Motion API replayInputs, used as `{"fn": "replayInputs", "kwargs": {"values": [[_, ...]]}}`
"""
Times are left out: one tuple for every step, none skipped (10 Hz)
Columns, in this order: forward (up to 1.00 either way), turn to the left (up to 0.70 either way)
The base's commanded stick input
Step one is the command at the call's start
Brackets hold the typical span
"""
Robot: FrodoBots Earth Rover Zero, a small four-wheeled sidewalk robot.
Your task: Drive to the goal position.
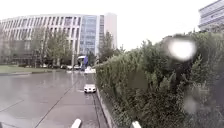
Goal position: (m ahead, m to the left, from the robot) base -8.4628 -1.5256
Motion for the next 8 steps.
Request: {"fn": "replayInputs", "kwargs": {"values": [[0.07,0.00],[0.07,0.00],[0.07,0.00],[0.07,0.00],[0.07,0.00],[0.07,0.00],[0.07,0.00],[0.07,0.00]]}}
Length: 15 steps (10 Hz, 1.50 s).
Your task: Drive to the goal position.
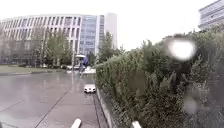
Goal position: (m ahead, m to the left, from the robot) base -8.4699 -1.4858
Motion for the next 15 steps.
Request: {"fn": "replayInputs", "kwargs": {"values": [[0.07,0.00],[0.07,0.00],[0.07,0.00],[0.07,0.00],[0.07,0.00],[0.07,0.00],[0.07,0.00],[0.07,0.00],[0.07,0.00],[0.07,0.00],[0.07,0.00],[0.07,0.00],[0.07,0.00],[0.07,0.00],[0.07,0.00]]}}
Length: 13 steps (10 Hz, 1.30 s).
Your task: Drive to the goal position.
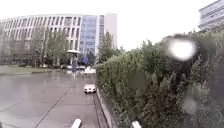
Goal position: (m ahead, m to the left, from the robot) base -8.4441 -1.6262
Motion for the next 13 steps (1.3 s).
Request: {"fn": "replayInputs", "kwargs": {"values": [[0.07,0.00],[0.07,0.00],[0.07,0.00],[0.07,0.00],[0.07,0.00],[0.07,0.00],[0.07,0.00],[0.07,0.00],[0.07,0.00],[0.07,0.00],[0.07,0.00],[0.07,0.00],[0.07,0.00]]}}
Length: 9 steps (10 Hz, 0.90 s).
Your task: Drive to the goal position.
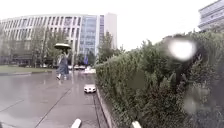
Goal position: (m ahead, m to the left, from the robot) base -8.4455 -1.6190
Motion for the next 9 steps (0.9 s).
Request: {"fn": "replayInputs", "kwargs": {"values": [[0.07,0.00],[0.07,0.00],[0.07,0.00],[0.07,0.00],[0.07,0.00],[0.07,0.00],[0.07,0.00],[0.08,0.00],[0.09,0.01]]}}
